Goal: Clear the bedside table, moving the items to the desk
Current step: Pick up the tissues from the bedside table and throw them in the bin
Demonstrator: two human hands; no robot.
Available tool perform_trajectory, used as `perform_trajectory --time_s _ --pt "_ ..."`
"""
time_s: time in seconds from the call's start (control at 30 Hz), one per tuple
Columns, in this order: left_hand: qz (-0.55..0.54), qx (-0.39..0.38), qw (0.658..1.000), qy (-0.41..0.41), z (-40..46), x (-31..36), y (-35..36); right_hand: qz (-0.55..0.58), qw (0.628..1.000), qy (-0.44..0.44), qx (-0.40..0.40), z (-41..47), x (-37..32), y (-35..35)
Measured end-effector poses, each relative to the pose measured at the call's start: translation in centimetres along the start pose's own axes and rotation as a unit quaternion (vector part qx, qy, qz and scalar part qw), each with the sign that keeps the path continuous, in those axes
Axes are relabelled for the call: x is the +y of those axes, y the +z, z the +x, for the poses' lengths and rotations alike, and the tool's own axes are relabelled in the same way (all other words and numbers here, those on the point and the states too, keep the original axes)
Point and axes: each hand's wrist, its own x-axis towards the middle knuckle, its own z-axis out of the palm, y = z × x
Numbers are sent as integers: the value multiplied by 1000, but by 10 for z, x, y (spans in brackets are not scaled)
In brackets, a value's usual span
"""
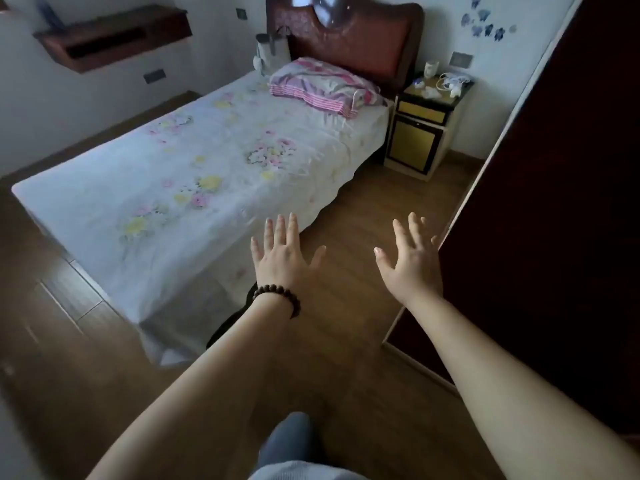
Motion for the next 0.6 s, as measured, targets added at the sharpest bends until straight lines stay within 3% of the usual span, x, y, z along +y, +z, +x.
perform_trajectory --time_s 0.27,0.6 --pt "12 -30 999 3 90 2 39 -25 999 42 -10 74 29 50" --pt "22 -62 996 62 323 6 59 -54 990 131 -14 264 27 108"
